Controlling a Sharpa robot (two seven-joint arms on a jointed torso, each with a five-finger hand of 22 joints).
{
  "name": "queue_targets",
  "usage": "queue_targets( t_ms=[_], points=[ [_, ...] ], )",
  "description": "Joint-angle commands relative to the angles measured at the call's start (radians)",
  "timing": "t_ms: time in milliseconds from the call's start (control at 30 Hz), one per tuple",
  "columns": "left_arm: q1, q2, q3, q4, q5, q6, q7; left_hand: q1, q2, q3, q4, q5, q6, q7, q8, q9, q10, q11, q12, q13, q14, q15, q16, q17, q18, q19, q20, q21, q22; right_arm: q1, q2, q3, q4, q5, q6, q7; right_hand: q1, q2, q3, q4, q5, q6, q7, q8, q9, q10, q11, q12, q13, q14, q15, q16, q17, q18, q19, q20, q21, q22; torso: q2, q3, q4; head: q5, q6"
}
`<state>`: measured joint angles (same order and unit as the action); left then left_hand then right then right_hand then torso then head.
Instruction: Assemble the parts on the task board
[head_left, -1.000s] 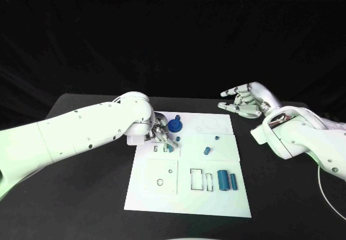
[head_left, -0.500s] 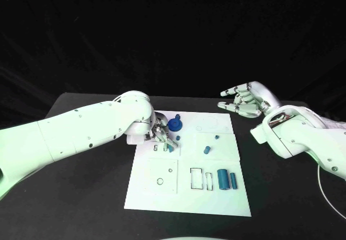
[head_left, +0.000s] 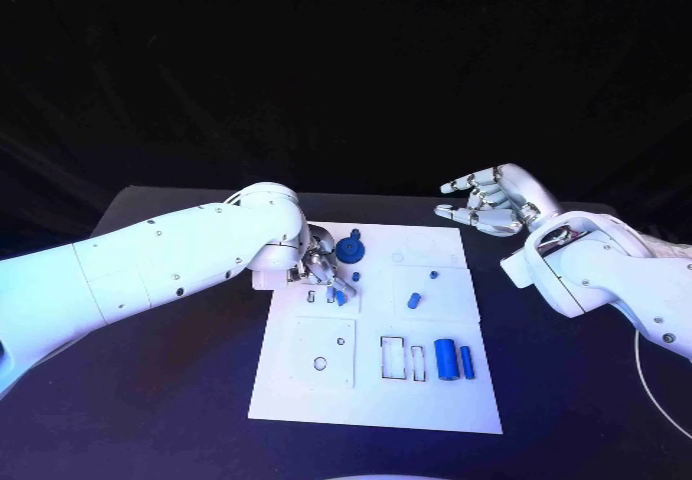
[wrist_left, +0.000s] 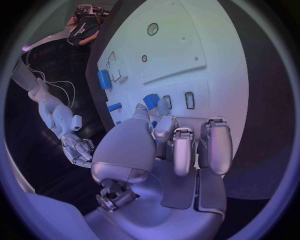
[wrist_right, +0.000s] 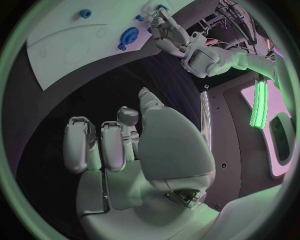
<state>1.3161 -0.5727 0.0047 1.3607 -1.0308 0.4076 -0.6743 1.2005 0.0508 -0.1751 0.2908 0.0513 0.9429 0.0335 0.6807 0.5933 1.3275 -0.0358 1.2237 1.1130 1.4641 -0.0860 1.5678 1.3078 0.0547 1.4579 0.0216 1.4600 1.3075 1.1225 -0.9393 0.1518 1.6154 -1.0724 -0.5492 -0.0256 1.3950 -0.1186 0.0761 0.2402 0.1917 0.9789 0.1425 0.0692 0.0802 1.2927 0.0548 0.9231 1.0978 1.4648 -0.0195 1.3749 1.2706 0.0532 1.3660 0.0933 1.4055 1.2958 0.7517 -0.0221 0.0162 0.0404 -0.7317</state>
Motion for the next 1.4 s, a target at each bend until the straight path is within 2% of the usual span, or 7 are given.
queue_targets(
  t_ms=[33,533,1400],
  points=[
    [0.001,-0.001,0.0,0.004,0.005,0.0,0.002,-0.019,-0.002,-0.012,0.001,-0.003,0.001,-0.003,0.002,0.004,0.006,0.0,0.005,0.004,0.107,-0.005,0.003,0.263,-0.012,0.012,0.0,0.006,0.076,-0.001,0.001,0.0,-0.001,-0.005,0.014,0.002,-0.013,0.002,-0.006,0.001,0.006,0.009,-0.001,0.004,0.002,0.005,-0.001,-0.005,-0.001,0.044,0.001,-0.004,-0.001,0.016,-0.007,0.0,-0.004,-0.001,0.0,0.0001,-0.0003,0.001,-0.001],
    [0.001,-0.008,0.0,0.012,0.004,0.021,0.001,-0.05,-0.001,-0.031,0.001,-0.003,0.007,-0.006,0.002,0.014,0.014,-0.002,0.014,0.015,0.107,-0.007,0.003,0.263,-0.014,0.018,-0.002,0.012,0.089,-0.003,0.002,0.0,-0.004,-0.004,0.022,0.001,-0.015,0.003,-0.008,0.002,0.007,0.009,-0.001,0.004,0.002,0.005,-0.001,-0.004,0.0,0.044,0.001,-0.004,-0.001,0.016,-0.007,0.0,-0.004,-0.002,0.0,0.0005,-0.0006,0.002,-0.002],
    [0.0,-0.004,0.0,0.018,0.001,0.032,-0.002,-0.03,0.016,-0.026,-0.006,-0.003,0.015,-0.011,0.005,0.023,0.021,-0.007,0.019,0.023,0.107,-0.01,0.003,0.263,-0.016,0.023,-0.004,0.017,0.098,-0.004,0.0,0.0,-0.006,-0.004,0.029,0.0,-0.017,0.003,-0.01,0.003,0.007,0.01,-0.001,0.004,0.002,0.007,-0.001,-0.001,0.001,0.044,0.001,-0.003,0.0,0.016,-0.007,0.0,-0.004,-0.001,0.0,0.0001,-0.0004,0.004,-0.009]
  ],
)
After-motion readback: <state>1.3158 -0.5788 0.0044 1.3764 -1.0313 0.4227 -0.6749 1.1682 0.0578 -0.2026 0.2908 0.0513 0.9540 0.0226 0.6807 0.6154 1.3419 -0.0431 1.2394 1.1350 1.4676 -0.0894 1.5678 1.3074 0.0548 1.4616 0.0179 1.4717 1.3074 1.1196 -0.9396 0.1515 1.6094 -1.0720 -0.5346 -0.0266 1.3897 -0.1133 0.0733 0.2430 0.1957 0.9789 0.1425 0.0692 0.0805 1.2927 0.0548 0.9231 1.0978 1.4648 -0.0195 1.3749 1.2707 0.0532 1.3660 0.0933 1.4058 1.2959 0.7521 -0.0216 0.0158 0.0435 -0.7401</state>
